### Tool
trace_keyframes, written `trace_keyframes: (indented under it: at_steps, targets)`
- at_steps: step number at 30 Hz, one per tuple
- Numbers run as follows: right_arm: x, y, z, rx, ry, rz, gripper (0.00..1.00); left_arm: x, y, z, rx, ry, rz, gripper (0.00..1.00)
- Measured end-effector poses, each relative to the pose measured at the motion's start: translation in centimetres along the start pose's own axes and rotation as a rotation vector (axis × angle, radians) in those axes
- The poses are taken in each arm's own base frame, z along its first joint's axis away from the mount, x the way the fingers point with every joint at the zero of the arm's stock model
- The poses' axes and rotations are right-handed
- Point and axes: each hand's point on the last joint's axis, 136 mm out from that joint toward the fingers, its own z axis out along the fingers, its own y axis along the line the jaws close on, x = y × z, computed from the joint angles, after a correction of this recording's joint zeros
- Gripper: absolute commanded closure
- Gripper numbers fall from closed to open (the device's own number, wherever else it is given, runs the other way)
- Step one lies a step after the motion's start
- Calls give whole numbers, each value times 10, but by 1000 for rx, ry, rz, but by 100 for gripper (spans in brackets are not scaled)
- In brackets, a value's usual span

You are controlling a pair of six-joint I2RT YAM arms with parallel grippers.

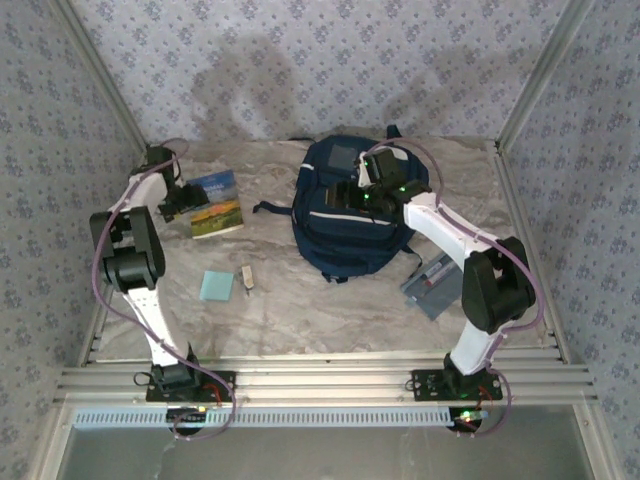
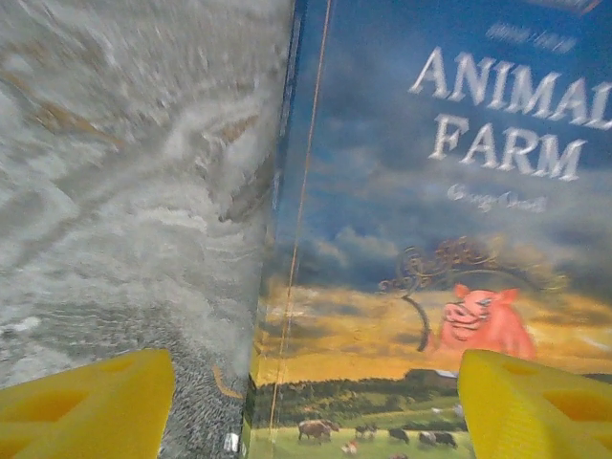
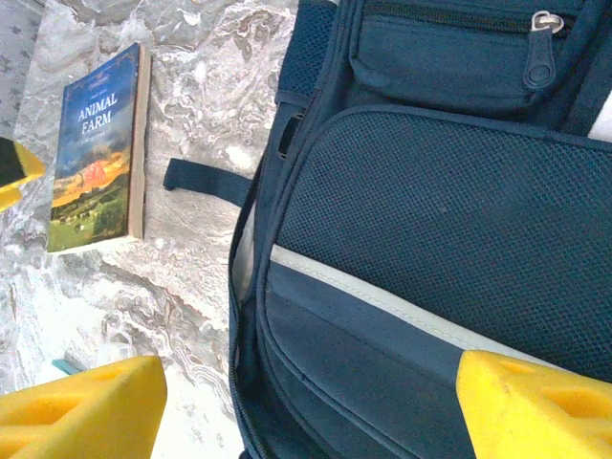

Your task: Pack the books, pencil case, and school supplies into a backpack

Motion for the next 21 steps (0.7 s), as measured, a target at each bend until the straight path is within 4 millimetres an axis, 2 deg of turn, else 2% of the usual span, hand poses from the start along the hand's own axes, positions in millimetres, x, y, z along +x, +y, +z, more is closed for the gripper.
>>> trace_keyframes:
  at_steps: [5,13,19,21]
  targets:
    - [1,0,-3,-1,-3,-1,19,7,1,20,-5,67,15,24]
    - [1,-1,-6,6,-8,-1,20,-2,-3,26,2,79,15,29]
    - [0,-1,-9,14,-16,-3,20,2,-4,35,-11,106,28,38]
    - [-2,0,-12,14,-25,-7,20,3,-7,36,-10,107,33,44]
